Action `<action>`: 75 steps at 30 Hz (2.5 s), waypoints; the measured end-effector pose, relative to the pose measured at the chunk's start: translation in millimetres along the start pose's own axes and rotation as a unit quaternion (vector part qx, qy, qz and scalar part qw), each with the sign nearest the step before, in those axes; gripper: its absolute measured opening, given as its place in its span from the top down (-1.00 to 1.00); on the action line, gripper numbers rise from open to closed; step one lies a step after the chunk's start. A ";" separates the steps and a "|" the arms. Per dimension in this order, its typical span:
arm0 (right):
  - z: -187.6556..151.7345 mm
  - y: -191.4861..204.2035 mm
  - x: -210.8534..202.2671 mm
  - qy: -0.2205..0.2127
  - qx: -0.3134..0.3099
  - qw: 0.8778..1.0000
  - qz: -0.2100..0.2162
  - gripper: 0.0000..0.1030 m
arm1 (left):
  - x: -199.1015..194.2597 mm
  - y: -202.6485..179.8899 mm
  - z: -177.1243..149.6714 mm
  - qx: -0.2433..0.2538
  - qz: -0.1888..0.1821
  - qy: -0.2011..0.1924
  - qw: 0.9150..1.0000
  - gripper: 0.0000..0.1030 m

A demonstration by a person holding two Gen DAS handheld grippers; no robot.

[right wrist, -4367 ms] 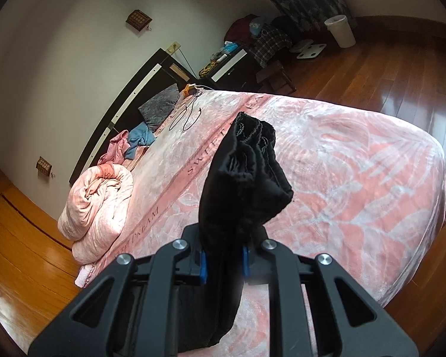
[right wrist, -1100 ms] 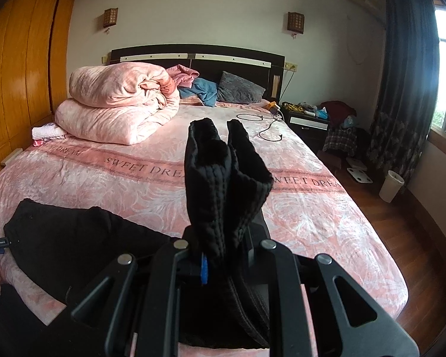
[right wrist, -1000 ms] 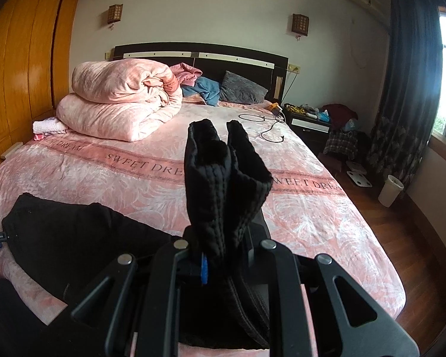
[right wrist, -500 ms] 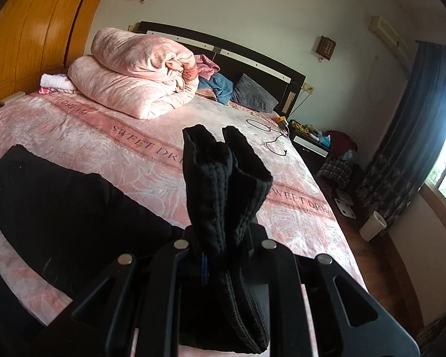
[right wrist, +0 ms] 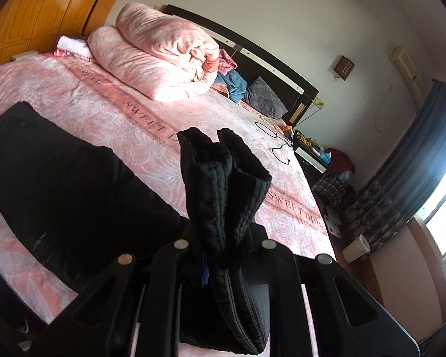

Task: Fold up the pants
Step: 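Swing the held pant leg over onto the folded pants with the right tool, then grasp the folded pants edge with the left tool while the right tool holds the leg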

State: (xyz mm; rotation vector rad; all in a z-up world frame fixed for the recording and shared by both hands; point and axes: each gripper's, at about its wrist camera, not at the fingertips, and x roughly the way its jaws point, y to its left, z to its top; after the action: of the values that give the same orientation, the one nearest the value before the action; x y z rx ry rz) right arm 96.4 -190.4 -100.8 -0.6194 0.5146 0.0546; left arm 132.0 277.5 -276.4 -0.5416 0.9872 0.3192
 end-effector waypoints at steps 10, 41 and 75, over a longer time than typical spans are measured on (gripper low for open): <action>-17.7 83.6 16.9 0.002 -0.173 0.983 -0.067 0.73 | 0.4 0.8 -0.1 -0.003 -0.004 0.000 1.000 -0.93; -13.3 45.1 61.8 0.160 0.059 0.937 0.305 -0.01 | -2.3 5.1 -1.4 -0.018 -0.020 -0.002 1.000 -0.93; 229.8 207.0 168.3 0.246 -0.099 0.758 0.595 -0.79 | 9.0 49.7 5.1 -0.286 -0.235 0.079 0.926 -0.92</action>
State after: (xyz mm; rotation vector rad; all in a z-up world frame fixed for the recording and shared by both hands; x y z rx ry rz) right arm 304.2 91.9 -133.7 -0.4131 1.3803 1.2067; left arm 115.9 321.4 -296.1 -1.3303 0.8775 0.1264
